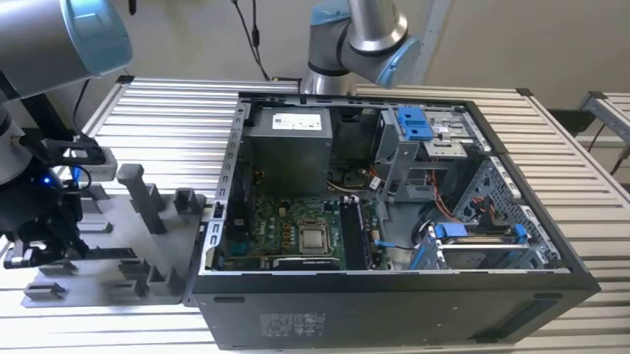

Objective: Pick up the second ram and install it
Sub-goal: 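Pick up the second ram and move it above second insertion slot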

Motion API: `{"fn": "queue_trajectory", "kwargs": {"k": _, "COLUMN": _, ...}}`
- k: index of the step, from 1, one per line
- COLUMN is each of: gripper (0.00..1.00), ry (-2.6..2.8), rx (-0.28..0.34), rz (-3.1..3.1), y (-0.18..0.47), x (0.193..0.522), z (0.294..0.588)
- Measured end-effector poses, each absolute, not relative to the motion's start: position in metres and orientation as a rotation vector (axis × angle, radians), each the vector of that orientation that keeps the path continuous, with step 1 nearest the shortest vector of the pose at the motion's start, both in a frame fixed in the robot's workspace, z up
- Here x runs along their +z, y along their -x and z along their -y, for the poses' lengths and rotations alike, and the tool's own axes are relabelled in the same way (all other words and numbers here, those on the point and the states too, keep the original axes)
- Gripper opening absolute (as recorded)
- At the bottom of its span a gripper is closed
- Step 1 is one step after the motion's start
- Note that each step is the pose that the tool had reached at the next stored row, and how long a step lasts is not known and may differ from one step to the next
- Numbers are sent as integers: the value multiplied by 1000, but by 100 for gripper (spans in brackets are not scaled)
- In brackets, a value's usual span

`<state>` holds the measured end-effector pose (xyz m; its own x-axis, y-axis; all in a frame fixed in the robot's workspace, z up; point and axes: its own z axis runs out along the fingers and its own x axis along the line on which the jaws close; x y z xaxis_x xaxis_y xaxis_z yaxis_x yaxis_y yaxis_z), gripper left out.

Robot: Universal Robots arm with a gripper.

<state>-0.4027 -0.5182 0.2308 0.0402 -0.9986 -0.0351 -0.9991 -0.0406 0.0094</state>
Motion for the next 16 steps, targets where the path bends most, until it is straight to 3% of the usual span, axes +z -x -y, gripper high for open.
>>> {"fn": "queue_trajectory", "kwargs": {"k": 16, "gripper": 14, "ry": 2250, "rx": 51, "rz": -2166, "y": 403, "x": 245, "z": 518}}
